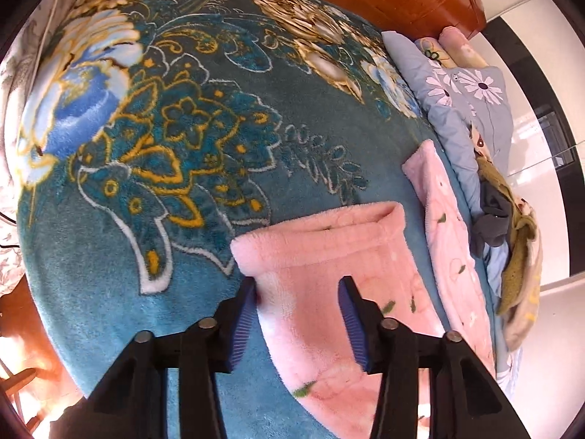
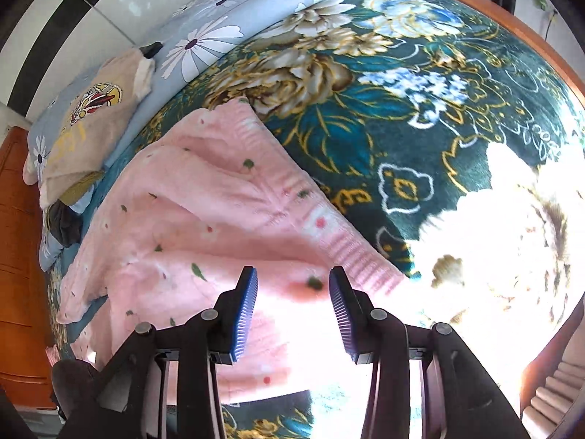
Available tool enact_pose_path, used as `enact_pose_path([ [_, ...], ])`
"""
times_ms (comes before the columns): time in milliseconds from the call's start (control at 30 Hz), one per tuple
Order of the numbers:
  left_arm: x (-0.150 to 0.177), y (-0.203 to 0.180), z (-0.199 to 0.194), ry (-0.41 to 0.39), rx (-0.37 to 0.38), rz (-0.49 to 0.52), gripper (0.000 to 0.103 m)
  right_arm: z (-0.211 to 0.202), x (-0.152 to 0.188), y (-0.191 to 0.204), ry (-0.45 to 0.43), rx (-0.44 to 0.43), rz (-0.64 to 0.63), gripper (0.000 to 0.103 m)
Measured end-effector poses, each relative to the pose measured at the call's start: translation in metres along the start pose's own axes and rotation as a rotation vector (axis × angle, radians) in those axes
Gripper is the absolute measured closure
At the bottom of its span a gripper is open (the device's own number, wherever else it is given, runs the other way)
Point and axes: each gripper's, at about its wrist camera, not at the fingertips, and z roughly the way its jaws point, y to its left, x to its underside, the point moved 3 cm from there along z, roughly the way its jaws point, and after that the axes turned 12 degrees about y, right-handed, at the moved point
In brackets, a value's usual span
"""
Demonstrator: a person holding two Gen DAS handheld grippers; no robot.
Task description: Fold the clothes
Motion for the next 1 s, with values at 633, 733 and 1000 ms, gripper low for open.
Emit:
enact_pose_path([
  [633,-0.026,0.01,-0.067,-0.171,-0.012,-0.028,0.096,0.033,0.044,-0.044,0.004,-0.305,0.275,0.099],
  [733,-0.023,0.02,-0.052,-0.115,-0.061,-0.027,0.096,0.029,0.046,-0.048,0.008,-0.244,0.246,0.099],
  [1000,-0.003,0.052,-0.039,-0.039,0.081,-0.164,0.057,0.038,0.053,-0.066,0.03,-0.229,0.292,0.099],
])
